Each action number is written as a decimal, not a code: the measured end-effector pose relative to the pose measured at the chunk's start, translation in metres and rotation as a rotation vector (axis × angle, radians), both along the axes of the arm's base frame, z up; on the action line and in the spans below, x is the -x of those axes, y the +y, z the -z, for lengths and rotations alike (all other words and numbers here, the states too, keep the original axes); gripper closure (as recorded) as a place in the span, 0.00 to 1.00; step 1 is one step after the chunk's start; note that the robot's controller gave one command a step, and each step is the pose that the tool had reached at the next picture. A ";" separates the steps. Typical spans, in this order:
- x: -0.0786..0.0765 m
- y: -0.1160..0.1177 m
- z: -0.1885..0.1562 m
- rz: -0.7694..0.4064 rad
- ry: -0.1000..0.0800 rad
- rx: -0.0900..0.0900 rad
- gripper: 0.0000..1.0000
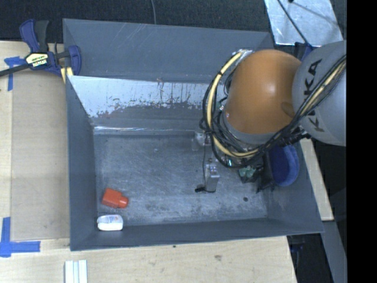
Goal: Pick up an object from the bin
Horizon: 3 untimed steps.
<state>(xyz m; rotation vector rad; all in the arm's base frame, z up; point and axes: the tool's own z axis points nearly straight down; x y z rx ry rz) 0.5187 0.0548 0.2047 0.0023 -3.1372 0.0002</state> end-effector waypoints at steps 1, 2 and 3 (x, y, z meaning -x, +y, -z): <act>-0.001 0.038 0.129 -0.094 0.001 0.000 0.00; 0.001 0.185 0.134 -0.269 -0.008 -0.005 0.00; -0.001 0.181 0.134 -0.261 -0.010 -0.003 1.00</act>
Offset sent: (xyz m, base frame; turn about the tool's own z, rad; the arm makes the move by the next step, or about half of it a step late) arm 0.0023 0.0370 -0.1247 -0.0923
